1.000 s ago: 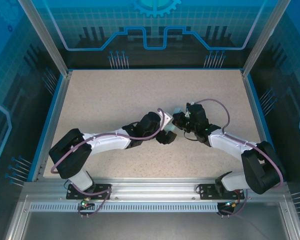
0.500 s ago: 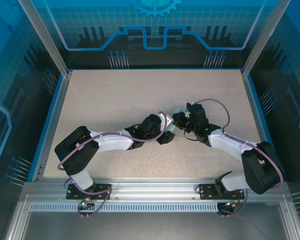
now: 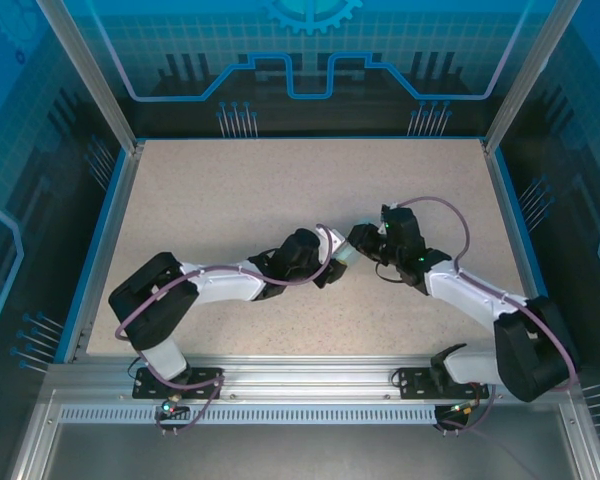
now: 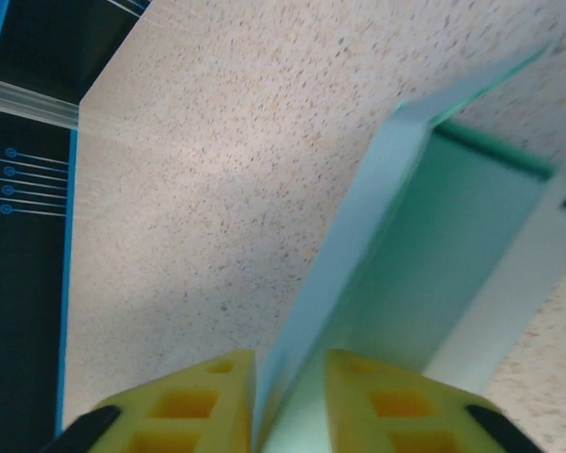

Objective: Fold the paper box

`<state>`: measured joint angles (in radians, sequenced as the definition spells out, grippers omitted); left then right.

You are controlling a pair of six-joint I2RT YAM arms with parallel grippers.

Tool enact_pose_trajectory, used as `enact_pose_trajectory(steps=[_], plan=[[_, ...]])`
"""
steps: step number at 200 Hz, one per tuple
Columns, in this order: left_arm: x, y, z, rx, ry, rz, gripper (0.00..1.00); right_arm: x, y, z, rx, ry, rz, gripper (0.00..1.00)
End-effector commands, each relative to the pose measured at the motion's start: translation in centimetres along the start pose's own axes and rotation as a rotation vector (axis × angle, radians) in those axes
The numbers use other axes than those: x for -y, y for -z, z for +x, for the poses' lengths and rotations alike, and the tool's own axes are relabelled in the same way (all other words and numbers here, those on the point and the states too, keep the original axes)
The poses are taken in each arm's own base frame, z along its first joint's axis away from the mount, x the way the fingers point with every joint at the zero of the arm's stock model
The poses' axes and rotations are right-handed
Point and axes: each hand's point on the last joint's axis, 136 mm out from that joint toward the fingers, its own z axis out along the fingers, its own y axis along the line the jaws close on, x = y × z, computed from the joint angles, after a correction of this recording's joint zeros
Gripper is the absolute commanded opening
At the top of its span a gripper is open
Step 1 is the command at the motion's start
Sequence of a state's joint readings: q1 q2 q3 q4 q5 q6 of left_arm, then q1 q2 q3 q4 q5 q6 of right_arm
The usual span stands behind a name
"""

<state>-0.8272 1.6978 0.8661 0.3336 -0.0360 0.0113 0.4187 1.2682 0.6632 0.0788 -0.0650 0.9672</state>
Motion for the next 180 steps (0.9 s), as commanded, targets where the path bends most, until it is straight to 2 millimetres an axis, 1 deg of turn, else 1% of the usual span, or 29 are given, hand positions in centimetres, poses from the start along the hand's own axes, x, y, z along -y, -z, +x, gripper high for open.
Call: enact_pose_trajectory(steps=[1, 26, 47, 62, 78, 89, 103, 129, 163, 170, 176, 178, 180], plan=[[-0.4, 0.9, 0.8, -0.027, -0.036, 0.032, 0.30, -0.7, 2.5, -2.0, 0.047, 0.075, 0.011, 0.36], [-1.0, 1.6, 0.5, -0.049, -0.064, 0.059, 0.29, -1.5, 4.7, -3.3, 0.078, 0.194, -0.021, 0.46], [-1.1, 2.3, 0.7, -0.074, -0.084, 0.126, 0.27, -2.8, 6.0, -4.1, 0.078, 0.392, -0.075, 0.49], [-1.4, 3.0, 0.8, -0.076, -0.100, 0.167, 0.27, -3.8, 6.3, -4.1, 0.040, 0.556, -0.113, 0.49], [-1.5, 3.8, 0.8, -0.086, -0.138, 0.210, 0.27, -3.9, 6.0, -4.2, -0.005, 0.692, -0.125, 0.49], [-1.2, 4.4, 1.0, -0.106, -0.178, 0.250, 0.28, -4.0, 5.6, -3.9, -0.039, 0.783, -0.155, 0.48], [-1.2, 5.0, 1.1, -0.126, -0.207, 0.293, 0.27, -3.1, 4.8, -3.7, -0.060, 0.878, -0.149, 0.47], [-1.8, 5.8, 1.0, -0.126, -0.205, 0.343, 0.27, -2.4, 4.1, -3.6, -0.056, 1.081, -0.162, 0.44], [-2.4, 6.1, 1.1, -0.136, -0.211, 0.361, 0.27, -1.6, 4.0, -3.7, -0.076, 1.178, -0.213, 0.43], [-2.4, 6.1, 1.2, -0.139, -0.212, 0.362, 0.27, -1.4, 3.9, -3.5, -0.095, 1.196, -0.219, 0.43], [-2.4, 6.1, 1.3, -0.138, -0.212, 0.362, 0.27, -0.7, 3.5, -2.9, -0.130, 1.205, -0.217, 0.43], [-2.5, 6.1, 1.2, -0.137, -0.212, 0.362, 0.27, -1.2, 3.6, -3.4, -0.123, 1.214, -0.220, 0.43], [-2.5, 6.1, 1.2, -0.136, -0.213, 0.362, 0.27, -1.2, 3.6, -3.4, -0.128, 1.217, -0.220, 0.43]])
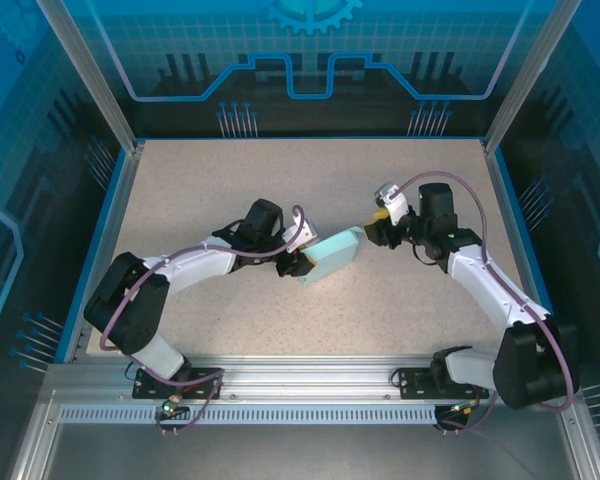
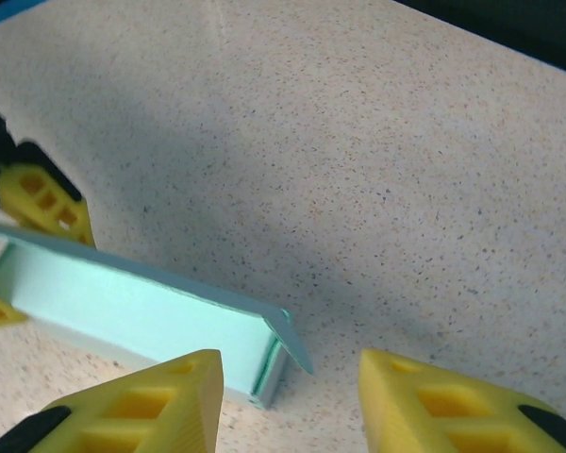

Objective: Fold the paper box

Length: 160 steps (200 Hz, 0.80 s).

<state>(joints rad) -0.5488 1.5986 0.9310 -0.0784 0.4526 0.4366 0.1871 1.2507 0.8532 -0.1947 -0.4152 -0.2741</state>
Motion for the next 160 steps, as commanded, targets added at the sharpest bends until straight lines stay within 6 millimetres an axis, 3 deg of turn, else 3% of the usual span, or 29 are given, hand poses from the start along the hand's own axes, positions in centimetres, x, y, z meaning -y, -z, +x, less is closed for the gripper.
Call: enact_pose_trajectory(steps=[1, 60, 115, 160], plan=[[1.2, 0.7, -0.7, 0.009, -0.041, 0.065, 0.27, -0.4, -0.3, 0.5, -0.038, 0.131, -0.082, 0.43], [0.9, 0.7, -0.8, 0.009, -0.037, 0.053, 0.27, -1.4, -3.1, 2.4, -0.178, 0.176, -0.164, 0.39], [0.7, 0.7, -0.9, 0.010, -0.032, 0.045, 0.27, -0.8, -4.2, 3.2, -0.226, 0.191, -0.145, 0.18], [0.6, 0.7, -0.9, 0.010, -0.026, 0.038, 0.27, -1.3, -4.7, 3.4, -0.229, 0.185, -0.141, 0.10]])
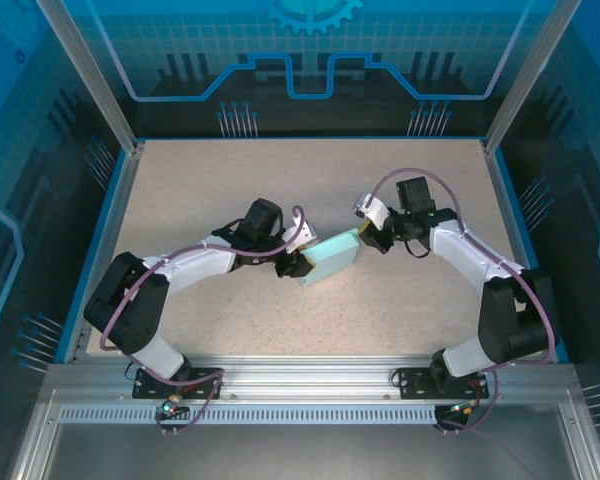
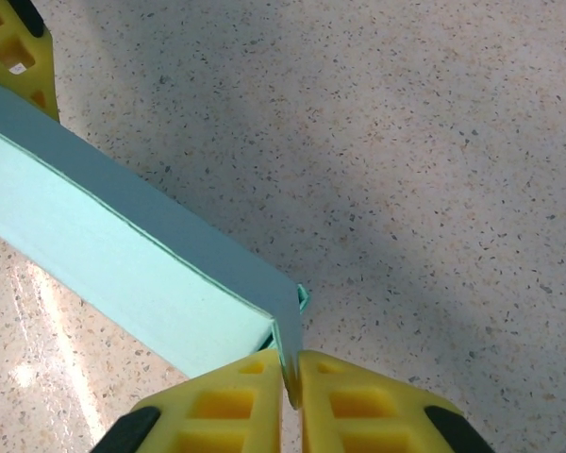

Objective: Fold the paper box

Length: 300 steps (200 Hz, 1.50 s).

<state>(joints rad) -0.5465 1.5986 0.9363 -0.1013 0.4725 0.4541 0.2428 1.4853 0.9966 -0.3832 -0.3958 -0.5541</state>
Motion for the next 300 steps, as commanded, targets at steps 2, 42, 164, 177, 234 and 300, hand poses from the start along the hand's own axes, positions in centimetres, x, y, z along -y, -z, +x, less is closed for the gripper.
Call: enact_pose_trajectory(steps=[2, 42, 164, 177, 234, 300], plan=[[0.3, 0.6, -1.1, 0.016, -0.020, 0.016, 0.27, -0.3, -0.4, -0.6, -0.002, 0.007, -0.002, 0.10], [0.0, 0.4, -0.9, 0.009, -0.012, 0.008, 0.27, -0.2, 0.3, -1.2, -0.019, -0.080, 0.045, 0.02], [-0.7, 0.1, -0.4, -0.014, -0.003, -0.025, 0.26, -1.5, 1.3, -1.3, -0.159, -0.455, 0.137, 0.00], [-0.7, 0.2, -0.4, -0.013, -0.001, -0.025, 0.26, -1.5, 1.1, -1.1, -0.175, -0.448, 0.154, 0.00], [-0.9, 0.2, -0.5, -0.010, 0.000, -0.036, 0.26, -1.0, 0.6, 0.5, -0.184, -0.436, 0.211, 0.00], [-1.3, 0.1, -0.4, -0.014, 0.005, -0.060, 0.25, -1.1, 0.9, 1.4, -0.129, -0.501, 0.251, 0.00]])
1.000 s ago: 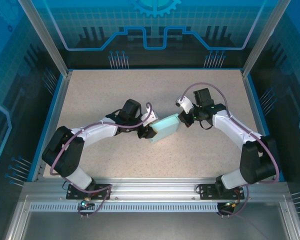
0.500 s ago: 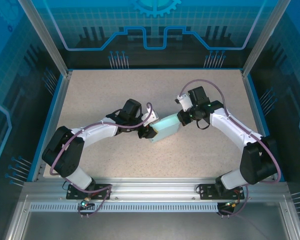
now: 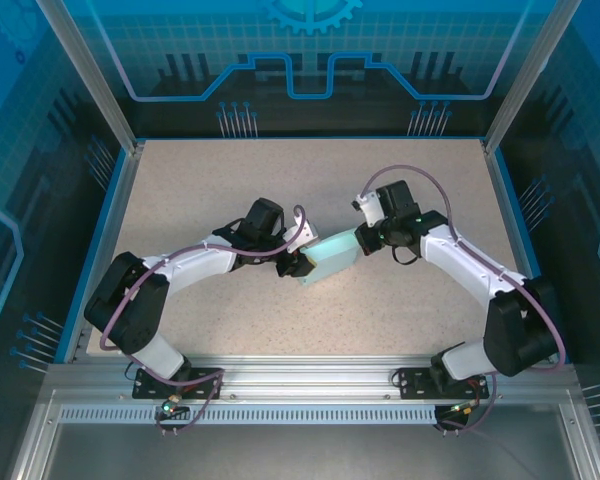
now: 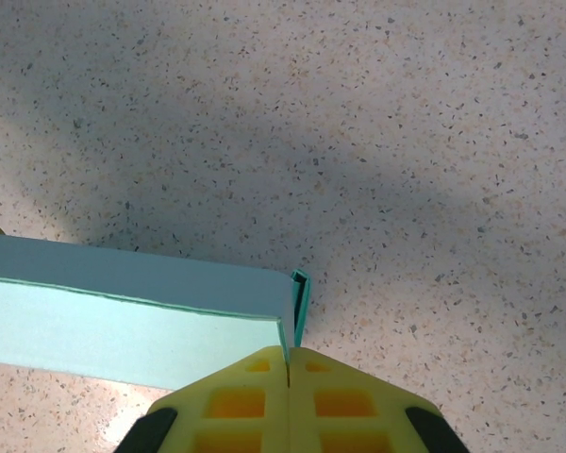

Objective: Fold the paper box

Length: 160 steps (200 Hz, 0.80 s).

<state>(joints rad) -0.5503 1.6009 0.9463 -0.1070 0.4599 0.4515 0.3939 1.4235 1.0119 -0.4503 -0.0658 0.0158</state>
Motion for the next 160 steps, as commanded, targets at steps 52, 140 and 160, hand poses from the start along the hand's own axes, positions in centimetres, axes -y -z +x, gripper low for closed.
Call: enact_pose_trajectory(steps=[52, 140, 160], plan=[[-1.4, 0.2, -0.2, -0.010, 0.006, -0.062, 0.25, 0.2, 0.4, 2.0, -0.037, -0.128, 0.031, 0.00], [-1.4, 0.2, -0.2, -0.009, 0.003, -0.069, 0.25, -0.1, 1.7, 0.8, -0.051, -0.136, 0.054, 0.00], [-1.5, 0.2, -0.2, -0.011, 0.002, -0.073, 0.25, -0.2, 1.5, 1.2, -0.062, -0.154, 0.049, 0.00]])
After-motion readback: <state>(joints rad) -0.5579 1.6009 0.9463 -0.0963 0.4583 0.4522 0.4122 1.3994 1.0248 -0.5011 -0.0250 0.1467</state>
